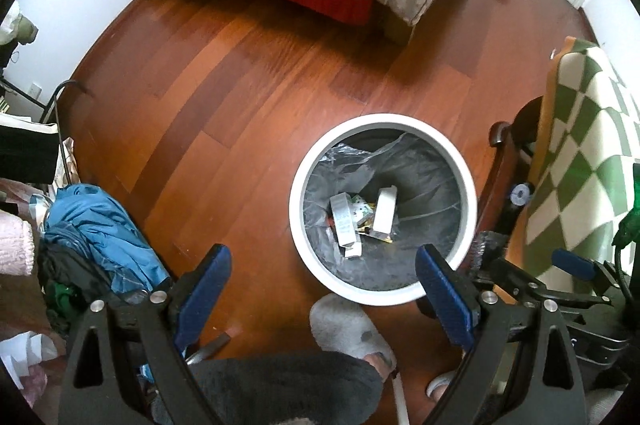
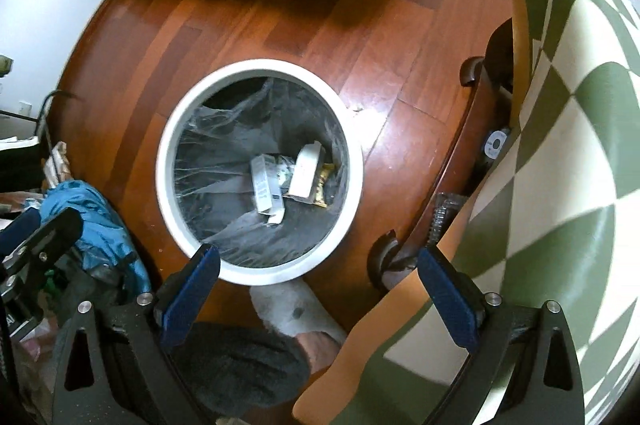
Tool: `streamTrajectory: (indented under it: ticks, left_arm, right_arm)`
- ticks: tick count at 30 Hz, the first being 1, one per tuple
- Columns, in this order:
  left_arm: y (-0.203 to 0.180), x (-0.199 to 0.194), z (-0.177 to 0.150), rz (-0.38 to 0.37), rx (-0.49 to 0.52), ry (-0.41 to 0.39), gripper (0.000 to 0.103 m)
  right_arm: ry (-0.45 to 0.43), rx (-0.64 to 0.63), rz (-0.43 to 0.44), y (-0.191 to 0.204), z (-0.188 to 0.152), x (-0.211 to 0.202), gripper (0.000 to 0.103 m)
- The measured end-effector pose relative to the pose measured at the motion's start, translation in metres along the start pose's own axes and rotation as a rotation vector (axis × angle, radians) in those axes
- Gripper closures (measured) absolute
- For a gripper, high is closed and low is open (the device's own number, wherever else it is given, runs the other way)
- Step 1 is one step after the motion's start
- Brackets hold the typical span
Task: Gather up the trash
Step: 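Move both tools from the bin back over the table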
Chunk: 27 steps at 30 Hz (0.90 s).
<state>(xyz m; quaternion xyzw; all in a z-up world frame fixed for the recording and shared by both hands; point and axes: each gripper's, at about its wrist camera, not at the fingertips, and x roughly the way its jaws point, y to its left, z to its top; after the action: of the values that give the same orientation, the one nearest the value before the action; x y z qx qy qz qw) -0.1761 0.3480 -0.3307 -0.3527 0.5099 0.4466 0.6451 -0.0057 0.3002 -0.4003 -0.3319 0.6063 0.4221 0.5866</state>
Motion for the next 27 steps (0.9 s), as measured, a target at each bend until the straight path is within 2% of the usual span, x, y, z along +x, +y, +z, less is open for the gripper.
streamTrajectory:
  ticks: [5, 10, 15, 17, 22, 27]
  left_arm:
    - [-0.003, -0.039, -0.008, -0.003, 0.0, -0.068, 0.009]
    - [-0.015, -0.093, -0.02, -0.008, 0.022, -0.163, 0.009]
    - [-0.034, -0.149, -0.031, 0.019, 0.041, -0.258, 0.009]
    - [-0.046, -0.164, -0.036, 0.009, 0.058, -0.29, 0.009]
    - [-0.102, -0.187, -0.049, -0.034, 0.14, -0.338, 0.009]
    - [-0.204, -0.161, -0.063, -0.077, 0.274, -0.28, 0.009]
  right_arm:
    - [-0.062, 0.014, 0.041, -0.005, -0.018, -0.042, 0.003]
    - [-0.159, 0.046, 0.112, -0.017, -0.039, -0.103, 0.003]
    - [-0.285, 0.102, 0.197, -0.045, -0.068, -0.174, 0.003]
    - [-0.336, 0.137, 0.223, -0.064, -0.082, -0.203, 0.003]
    - [-0.432, 0.247, 0.241, -0.125, -0.116, -0.254, 0.003]
    - [-0.466, 0.409, 0.176, -0.225, -0.156, -0.279, 0.003]
